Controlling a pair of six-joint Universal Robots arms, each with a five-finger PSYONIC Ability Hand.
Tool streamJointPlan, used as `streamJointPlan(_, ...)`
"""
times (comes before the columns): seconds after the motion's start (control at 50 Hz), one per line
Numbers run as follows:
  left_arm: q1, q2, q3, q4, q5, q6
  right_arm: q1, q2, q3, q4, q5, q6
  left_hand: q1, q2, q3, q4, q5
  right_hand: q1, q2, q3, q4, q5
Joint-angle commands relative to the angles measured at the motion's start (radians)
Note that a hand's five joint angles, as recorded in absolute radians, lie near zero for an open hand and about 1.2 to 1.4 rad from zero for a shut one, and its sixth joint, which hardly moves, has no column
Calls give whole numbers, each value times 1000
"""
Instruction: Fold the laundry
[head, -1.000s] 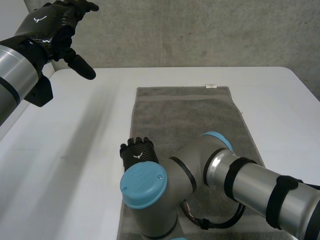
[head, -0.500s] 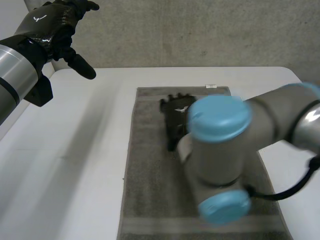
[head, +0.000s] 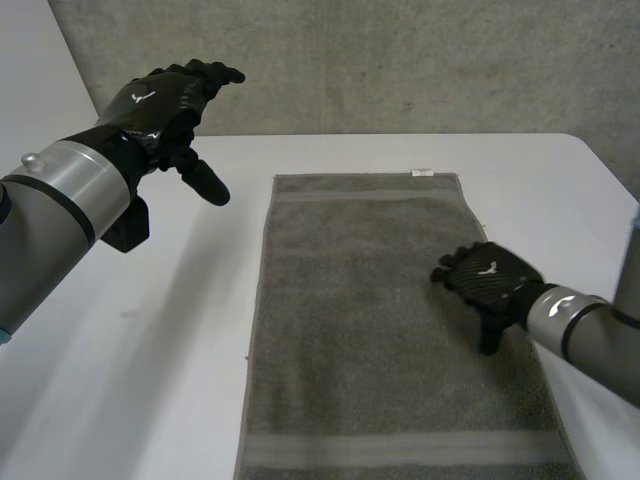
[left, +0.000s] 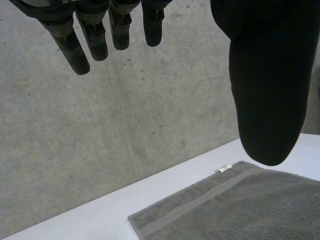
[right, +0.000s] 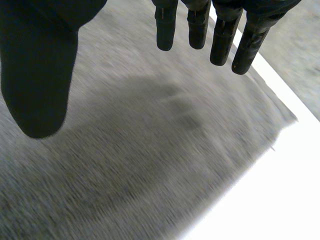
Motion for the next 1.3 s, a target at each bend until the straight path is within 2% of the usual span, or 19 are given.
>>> streamJointPlan(0.02,-4,-2,1,0,0,0,-149,-4,14,-106,33,28,21,25,23,25,18,-35,-52,-38,-53,-67)
streamJointPlan(0.16,-6,-3,-2,0,0,0,-178,5,5,-187,74,98,21,25,24,25,18,-35,-52,-38,-53,-67)
streamJointPlan(0.34,-4,-2,-1,0,0,0,-195,54,-6,-335,87,160,21,25,24,25,18,-35,-52,-38,-53,-67)
streamJointPlan(0.78,-4,-2,1,0,0,0,-183,165,-8,-372,82,151,21,25,24,25,18,-35,-52,-38,-53,-67)
streamJointPlan(1.3,-4,2,2,2,0,0,-181,182,2,-381,81,154,21,25,24,25,18,-35,-52,-38,-53,-67)
